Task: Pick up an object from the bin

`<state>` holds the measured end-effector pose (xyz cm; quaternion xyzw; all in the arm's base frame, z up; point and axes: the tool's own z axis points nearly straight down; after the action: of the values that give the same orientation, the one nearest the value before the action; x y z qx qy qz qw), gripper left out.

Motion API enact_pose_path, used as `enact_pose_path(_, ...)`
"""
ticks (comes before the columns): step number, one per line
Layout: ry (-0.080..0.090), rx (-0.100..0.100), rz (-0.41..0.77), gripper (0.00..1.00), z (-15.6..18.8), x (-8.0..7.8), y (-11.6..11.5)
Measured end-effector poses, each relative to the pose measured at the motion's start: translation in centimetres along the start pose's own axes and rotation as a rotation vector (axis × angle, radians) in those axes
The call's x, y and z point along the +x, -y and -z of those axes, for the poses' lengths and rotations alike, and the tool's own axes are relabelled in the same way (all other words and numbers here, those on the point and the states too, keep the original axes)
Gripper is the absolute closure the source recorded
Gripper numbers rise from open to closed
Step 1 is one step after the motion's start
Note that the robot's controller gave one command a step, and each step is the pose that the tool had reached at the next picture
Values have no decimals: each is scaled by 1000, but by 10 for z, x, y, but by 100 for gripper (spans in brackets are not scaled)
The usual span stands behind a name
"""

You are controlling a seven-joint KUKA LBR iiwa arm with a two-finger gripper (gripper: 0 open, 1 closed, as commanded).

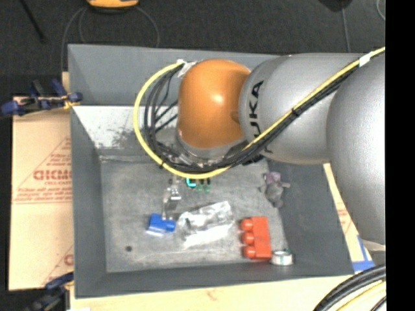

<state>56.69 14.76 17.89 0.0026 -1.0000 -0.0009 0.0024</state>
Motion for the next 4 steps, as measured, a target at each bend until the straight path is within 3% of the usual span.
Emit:
enact_pose_path(1, -2, 1, -4, 0, -78, 21, 14)
enact_pose_path(2, 10, 3, 233, 0, -57, 12, 6)
enact_pose_path(3, 12, 4, 687, 0, -37, -25, 7)
enact_pose_path(4, 29, 5, 875, 0, -65, 2, 12)
